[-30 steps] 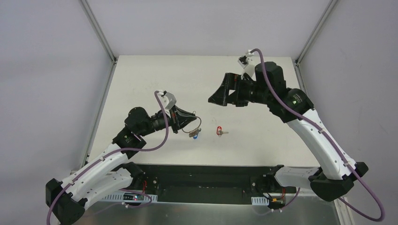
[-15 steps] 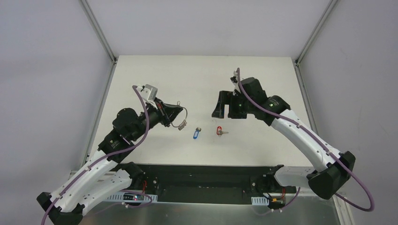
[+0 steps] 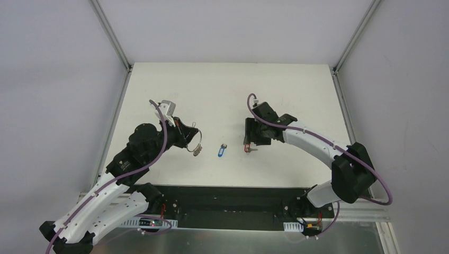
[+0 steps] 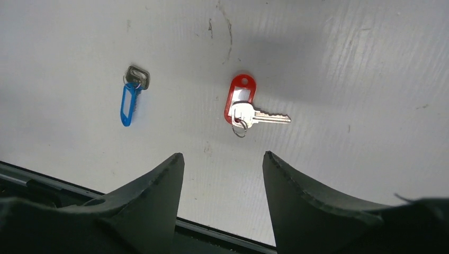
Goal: Put the keys on the keyring
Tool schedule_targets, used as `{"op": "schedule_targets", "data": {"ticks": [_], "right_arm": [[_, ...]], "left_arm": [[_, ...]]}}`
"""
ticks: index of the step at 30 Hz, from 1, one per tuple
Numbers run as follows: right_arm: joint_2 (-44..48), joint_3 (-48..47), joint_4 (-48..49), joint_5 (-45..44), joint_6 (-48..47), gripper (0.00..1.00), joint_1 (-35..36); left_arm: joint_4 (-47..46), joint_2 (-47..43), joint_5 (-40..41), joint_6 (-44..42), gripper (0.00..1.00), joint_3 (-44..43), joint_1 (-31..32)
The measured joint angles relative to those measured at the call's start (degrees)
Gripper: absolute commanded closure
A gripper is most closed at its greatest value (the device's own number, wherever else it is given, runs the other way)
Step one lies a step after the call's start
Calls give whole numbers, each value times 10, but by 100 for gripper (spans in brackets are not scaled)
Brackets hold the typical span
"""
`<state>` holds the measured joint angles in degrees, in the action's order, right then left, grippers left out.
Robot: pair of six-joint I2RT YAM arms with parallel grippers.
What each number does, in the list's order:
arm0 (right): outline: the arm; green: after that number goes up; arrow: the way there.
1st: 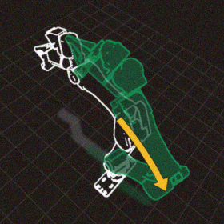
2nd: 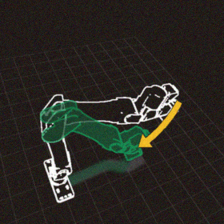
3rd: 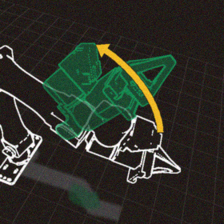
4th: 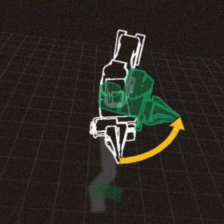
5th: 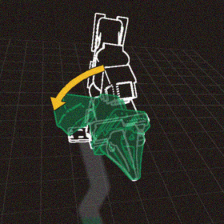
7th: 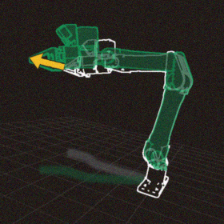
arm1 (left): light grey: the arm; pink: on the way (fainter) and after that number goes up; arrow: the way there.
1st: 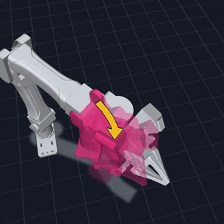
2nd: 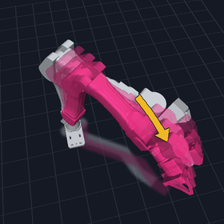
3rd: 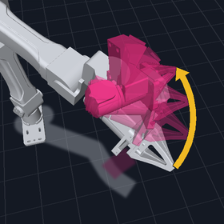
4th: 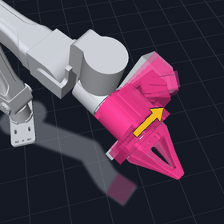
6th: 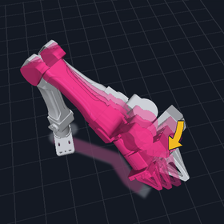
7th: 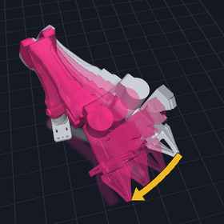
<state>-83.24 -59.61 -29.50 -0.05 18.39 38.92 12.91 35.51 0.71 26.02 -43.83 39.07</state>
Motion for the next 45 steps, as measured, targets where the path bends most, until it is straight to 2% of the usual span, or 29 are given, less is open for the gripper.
{"op": "schedule_targets", "data": {"ticks": [10,25,36,38,41,45], "right_arm": [[-31,50,53,-13,81,59,21],[-27,137,127,-36,176,70,26],[-26,157,175,-47,207,80,27],[-26,157,177,-50,209,84,27],[-26,158,180,-53,212,98,27],[-26,160,182,-53,214,100,27]], "left_arm": [[29,-16,0,0,100,-11,0],[38,-19,-1,0,100,-10,0],[38,-19,-1,0,100,-10,0],[38,-19,-1,0,100,-10,0],[38,-18,-1,0,100,-11,0],[38,-18,-1,0,100,-11,0]]}}
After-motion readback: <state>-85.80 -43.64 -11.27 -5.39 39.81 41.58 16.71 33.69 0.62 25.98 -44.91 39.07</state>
